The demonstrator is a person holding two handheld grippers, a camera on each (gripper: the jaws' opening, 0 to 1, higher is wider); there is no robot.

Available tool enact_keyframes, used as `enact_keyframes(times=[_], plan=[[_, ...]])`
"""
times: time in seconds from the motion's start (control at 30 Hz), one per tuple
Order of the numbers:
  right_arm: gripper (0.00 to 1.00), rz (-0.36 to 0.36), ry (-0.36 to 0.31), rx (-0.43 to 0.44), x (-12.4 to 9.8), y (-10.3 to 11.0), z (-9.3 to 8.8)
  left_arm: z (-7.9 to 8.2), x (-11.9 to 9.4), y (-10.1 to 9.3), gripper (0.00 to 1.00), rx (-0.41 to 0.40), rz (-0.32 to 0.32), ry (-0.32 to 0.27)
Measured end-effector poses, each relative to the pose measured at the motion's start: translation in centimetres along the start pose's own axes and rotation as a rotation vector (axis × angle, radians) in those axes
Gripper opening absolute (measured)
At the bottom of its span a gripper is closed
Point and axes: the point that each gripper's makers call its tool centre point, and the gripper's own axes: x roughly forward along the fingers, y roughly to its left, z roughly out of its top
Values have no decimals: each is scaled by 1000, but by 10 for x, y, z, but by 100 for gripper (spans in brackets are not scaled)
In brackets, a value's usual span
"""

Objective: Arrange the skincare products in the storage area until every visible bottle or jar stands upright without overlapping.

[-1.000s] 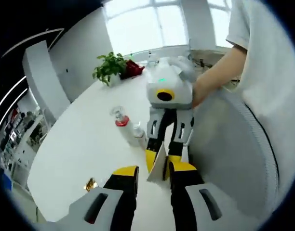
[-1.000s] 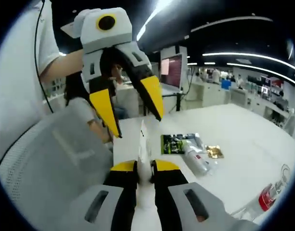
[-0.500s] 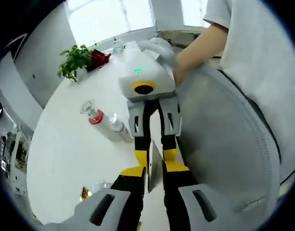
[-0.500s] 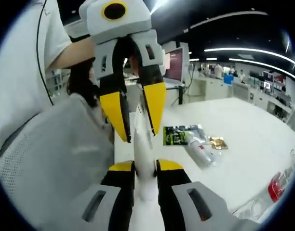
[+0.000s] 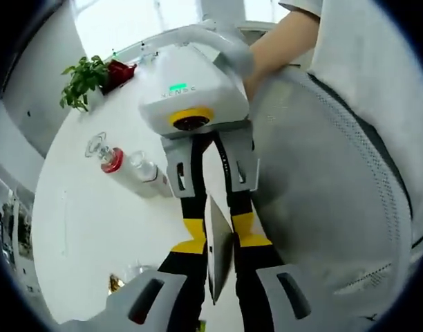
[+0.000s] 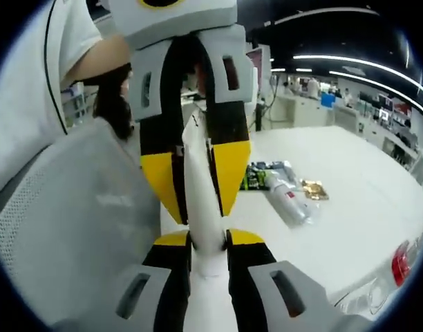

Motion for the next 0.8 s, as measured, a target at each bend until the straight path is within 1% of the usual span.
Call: enact_keyframes(times=[0.17,0.2,0.33,0.47,0.57,0.63,0.7,0.8], plan=[[19,-8,10,4,1,-3,-3,-3,2,1,15,-11,2,6],[19,-15,20,4,1,-4,-5,-3,2,3,15,-15,11,1],[19,-16,55,-8,1,-4,-10,-3,2,3,13,-18,11,4],[20,-19,59,-7,1,-4,-11,-3,2,3,13,-21,15,7],[21,-30,59,0,0,-6,-12,-4,3,6,13,-23,33,7],[22,-40,60,11,-5,-7,-12,-4,3,9,13,-29,38,8],[24,-47,59,51,-11,-8,-14,-5,3,13,13,-40,42,6],[27,-69,54,81,-22,-13,-16,-5,3,20,13,-49,53,3]])
